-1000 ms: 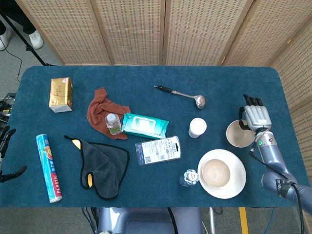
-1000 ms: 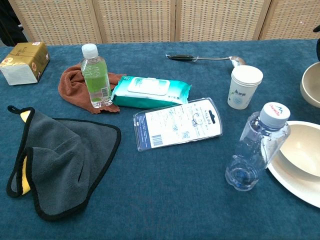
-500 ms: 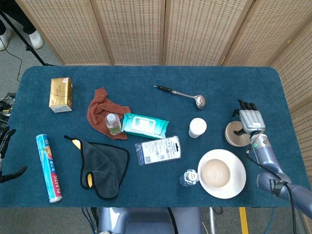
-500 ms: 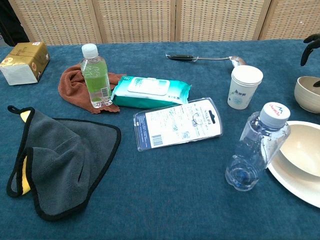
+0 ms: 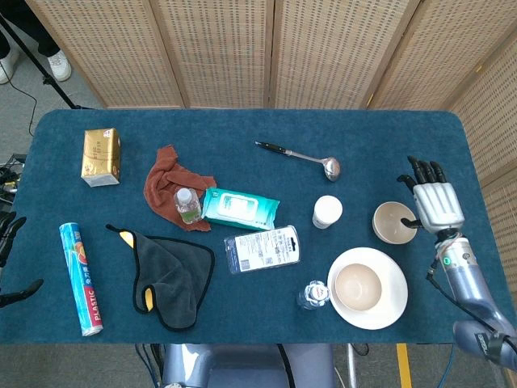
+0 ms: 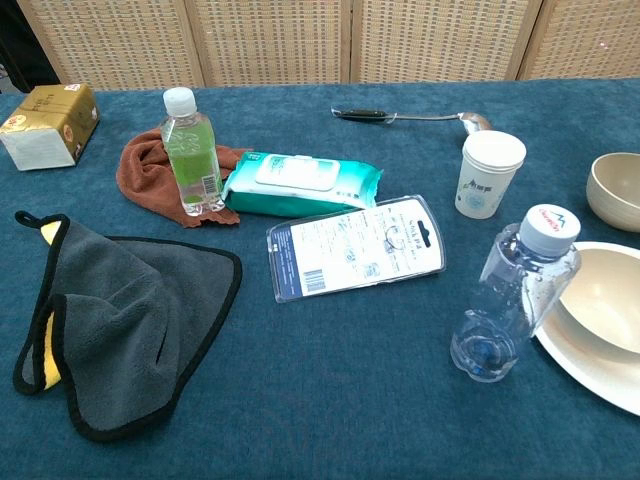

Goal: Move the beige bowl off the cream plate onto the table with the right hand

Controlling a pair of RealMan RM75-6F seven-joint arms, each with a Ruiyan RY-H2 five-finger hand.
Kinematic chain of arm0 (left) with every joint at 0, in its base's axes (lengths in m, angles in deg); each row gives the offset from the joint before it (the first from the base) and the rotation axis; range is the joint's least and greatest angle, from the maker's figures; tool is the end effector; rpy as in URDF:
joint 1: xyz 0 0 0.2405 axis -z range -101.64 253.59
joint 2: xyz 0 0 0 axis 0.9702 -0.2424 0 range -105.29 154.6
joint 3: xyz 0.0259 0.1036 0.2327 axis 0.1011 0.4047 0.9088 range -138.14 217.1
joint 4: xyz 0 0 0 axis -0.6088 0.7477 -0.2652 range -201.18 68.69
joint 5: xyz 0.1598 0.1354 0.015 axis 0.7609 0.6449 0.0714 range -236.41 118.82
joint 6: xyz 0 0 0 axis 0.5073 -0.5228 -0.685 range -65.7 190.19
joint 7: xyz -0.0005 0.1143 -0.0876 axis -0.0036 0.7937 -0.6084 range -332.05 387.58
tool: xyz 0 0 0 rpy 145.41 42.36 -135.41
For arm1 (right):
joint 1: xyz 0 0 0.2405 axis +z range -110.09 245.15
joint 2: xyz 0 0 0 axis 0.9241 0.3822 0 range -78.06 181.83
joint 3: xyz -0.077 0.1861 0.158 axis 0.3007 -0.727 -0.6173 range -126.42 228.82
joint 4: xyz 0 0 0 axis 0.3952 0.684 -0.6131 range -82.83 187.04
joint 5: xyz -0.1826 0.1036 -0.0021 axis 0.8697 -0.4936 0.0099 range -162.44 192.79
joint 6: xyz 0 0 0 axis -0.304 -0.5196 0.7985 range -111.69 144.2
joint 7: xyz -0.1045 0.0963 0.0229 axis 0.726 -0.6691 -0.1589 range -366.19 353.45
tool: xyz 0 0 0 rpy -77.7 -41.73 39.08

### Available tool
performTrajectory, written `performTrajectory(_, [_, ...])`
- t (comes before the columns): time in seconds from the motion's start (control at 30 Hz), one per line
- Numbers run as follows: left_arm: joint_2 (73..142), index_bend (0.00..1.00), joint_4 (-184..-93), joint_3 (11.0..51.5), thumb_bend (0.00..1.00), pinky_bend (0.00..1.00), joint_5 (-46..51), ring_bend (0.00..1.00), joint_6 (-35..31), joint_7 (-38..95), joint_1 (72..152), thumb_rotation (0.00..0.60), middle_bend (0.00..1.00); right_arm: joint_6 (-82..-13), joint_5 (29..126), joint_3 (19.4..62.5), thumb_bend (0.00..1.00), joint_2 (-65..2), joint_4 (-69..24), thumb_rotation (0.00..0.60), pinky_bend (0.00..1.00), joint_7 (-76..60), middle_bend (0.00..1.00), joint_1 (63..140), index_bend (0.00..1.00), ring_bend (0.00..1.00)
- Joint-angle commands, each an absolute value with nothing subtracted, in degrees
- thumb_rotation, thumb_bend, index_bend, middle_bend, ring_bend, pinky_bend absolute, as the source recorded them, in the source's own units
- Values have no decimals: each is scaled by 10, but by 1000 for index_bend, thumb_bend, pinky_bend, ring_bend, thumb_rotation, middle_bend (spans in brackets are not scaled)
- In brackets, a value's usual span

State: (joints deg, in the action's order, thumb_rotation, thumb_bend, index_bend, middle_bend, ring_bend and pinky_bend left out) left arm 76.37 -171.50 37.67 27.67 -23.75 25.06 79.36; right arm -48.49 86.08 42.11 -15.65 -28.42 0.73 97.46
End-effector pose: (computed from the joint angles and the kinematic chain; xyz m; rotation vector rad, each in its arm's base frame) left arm -0.2830 0.1671 0.2037 -1.3655 -0.9581 -0.9360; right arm -0.2720 -0.3443 0.1515 1.5424 -0.7397 0.8023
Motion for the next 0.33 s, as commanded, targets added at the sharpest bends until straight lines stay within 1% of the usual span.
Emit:
performTrajectory(0.03, [767, 0, -1714, 378, 155, 0, 280, 0, -242, 251, 791, 600, 0, -589, 946, 457, 0, -131, -307, 600, 0, -43, 0, 906, 66, 0])
performTrajectory(0.2, [767, 0, -1712, 383, 155, 0, 290, 0, -251, 243, 785, 600, 0, -672, 1006, 502, 0, -132, -332, 600, 0, -70, 0, 839, 2, 0])
performTrajectory(0.33, [769, 0, -1710, 384, 155, 0, 291, 0, -254, 246, 783, 600, 0, -689, 1019, 516, 0, -142, -335, 600, 0, -66, 0, 815, 0, 0])
